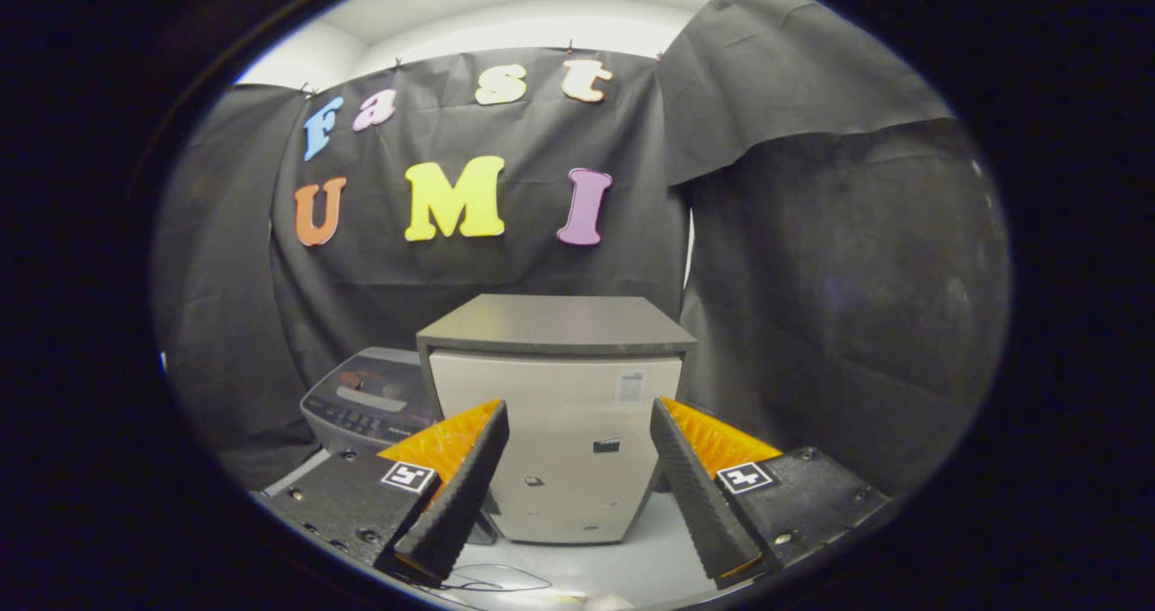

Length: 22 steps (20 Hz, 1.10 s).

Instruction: Put the clothes into the washing machine and then close the washing machine lid.

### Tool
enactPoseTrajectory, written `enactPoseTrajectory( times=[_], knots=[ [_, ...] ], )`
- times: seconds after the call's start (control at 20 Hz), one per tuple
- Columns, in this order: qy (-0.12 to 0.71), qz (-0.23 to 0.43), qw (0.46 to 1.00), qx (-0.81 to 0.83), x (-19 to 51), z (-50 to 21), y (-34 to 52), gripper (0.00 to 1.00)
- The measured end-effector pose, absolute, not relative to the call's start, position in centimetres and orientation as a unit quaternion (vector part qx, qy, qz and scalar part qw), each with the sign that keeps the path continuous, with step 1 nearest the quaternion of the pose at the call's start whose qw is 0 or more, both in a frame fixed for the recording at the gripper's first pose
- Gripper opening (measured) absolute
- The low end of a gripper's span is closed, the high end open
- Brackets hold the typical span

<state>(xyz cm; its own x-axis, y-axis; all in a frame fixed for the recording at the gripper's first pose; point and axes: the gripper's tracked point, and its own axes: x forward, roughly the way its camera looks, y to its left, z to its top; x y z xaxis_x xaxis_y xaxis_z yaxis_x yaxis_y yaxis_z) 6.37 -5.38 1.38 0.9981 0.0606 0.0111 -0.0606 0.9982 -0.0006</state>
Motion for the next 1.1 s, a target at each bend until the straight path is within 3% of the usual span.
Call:
enactPoseTrajectory(
  times=[1.1],
  knots=[
    [0.011,0.042,0.999,0.004,0.8,-2.2,-5.5,0.99]
  ],
)
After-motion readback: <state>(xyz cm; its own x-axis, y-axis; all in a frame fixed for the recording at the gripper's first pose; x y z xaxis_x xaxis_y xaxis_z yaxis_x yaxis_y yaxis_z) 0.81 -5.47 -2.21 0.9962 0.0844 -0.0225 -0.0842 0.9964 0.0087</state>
